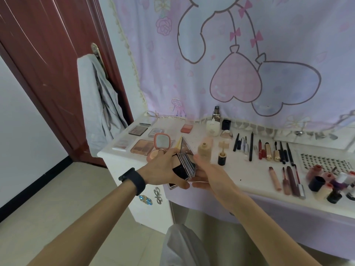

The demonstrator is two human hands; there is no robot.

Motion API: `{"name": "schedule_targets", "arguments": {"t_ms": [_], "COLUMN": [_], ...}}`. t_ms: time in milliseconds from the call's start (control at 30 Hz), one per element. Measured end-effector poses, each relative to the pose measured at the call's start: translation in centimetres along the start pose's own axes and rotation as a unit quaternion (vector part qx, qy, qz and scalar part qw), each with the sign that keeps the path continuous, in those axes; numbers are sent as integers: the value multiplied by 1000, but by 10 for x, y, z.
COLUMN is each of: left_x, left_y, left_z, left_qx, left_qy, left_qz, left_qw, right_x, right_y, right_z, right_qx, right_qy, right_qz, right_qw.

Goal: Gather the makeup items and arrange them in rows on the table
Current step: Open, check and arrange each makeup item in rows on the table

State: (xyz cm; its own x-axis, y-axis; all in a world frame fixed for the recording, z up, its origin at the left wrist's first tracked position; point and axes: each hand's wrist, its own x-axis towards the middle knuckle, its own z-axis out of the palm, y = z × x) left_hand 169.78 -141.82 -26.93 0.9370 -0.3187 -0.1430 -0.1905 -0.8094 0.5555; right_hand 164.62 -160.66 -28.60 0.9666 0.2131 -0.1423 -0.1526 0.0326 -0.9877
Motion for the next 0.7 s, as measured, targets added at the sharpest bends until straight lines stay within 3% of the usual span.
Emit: {"name": "schedule_targets", "arguments": {"t_ms": [200, 267, 333, 433, 567, 700], "left_x": [-7, -8, -9, -4, 11, 31], "left_y": [-13, -20, -28, -35, -37, -39], "left_z": [-8, -19, -32, -53, -76, -93], "left_qx": [-85, -136, -193, -223, -233, -239], "left_qy": [37, 65, 98, 154, 189, 199], "left_qz": [8, 0, -3, -11, -64, -91], "left_qw": [996, 989, 976, 963, 952, 946], "right_x": [2, 5, 7, 18, 42, 60], "right_y": [4, 15, 29, 51, 70, 73], "right_z": [3, -2, -8, -13, -6, 4], "right_qx": [-13, -154, -332, -498, -617, -661], "right_qy": [3, 53, 89, 96, 77, 54], "right_qz": [-10, -45, -67, -112, -185, -202], "right_qw": [1000, 986, 937, 855, 761, 721]}}
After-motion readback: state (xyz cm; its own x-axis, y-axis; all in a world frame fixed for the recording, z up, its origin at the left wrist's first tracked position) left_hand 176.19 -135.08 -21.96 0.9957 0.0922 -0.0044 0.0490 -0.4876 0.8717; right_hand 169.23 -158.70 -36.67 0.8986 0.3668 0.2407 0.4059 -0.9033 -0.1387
